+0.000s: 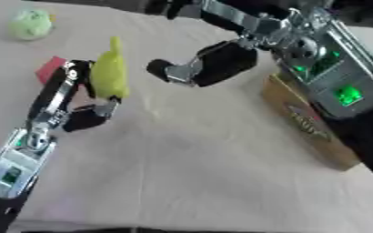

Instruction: Pick up the objects with one hand, pass them to the other hand, and then place them into the box on the other side of the table.

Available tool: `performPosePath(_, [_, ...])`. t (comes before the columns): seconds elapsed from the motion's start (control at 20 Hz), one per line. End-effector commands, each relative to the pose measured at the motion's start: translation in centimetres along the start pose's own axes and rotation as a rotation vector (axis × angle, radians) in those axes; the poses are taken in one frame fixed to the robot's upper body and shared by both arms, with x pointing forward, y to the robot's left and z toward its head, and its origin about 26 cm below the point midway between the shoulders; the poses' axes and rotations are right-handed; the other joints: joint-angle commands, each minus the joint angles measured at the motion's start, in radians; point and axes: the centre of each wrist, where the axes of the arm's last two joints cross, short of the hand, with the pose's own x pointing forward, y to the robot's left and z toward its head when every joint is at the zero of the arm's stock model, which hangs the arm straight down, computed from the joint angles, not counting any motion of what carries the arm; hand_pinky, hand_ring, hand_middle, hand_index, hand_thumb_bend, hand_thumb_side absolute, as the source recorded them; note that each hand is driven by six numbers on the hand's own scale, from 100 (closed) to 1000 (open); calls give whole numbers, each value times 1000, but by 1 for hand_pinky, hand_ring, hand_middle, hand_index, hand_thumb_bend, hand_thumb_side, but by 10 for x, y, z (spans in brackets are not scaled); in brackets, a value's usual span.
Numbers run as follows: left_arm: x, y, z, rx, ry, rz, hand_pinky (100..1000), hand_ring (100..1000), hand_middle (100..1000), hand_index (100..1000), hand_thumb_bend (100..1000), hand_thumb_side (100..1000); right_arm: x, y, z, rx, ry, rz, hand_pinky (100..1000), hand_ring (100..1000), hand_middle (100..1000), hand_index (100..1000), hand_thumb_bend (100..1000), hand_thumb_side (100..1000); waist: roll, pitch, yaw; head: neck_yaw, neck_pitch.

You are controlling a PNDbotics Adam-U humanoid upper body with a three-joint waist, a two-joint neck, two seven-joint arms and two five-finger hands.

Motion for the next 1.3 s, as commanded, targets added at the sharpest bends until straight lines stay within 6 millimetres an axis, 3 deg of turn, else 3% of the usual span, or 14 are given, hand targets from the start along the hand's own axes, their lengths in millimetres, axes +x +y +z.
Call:
performPosePath(0.05, [5,3,-6,51,-16,-18,364,391,375,480,100,191,6,-4,0,-1,11,11,917,764,767,850,359,579,4,-21,-2,4,-1])
performPosePath(0.45, [9,1,-8,140,-12,-73,363,392,376,481,100,166,13,1,-8,7,78,-16,910,758,765,851,323,646,1,-24,-12,1,8])
performPosePath(0.95, [11,-5,-9,204,-24,-132,367,395,380,485,100,136,19,10,-19,17,155,-75,914,754,763,853,311,665,-3,-26,-22,4,11])
performPosePath(1.2, [11,-9,-10,217,-38,-172,366,396,381,485,100,125,18,17,-29,23,186,-96,914,754,765,859,275,790,-9,-26,-27,7,12])
performPosePath(1.3, [12,-12,-10,217,-41,-179,366,396,381,485,100,123,17,21,-34,30,199,-108,914,754,764,858,277,787,-11,-27,-29,7,15])
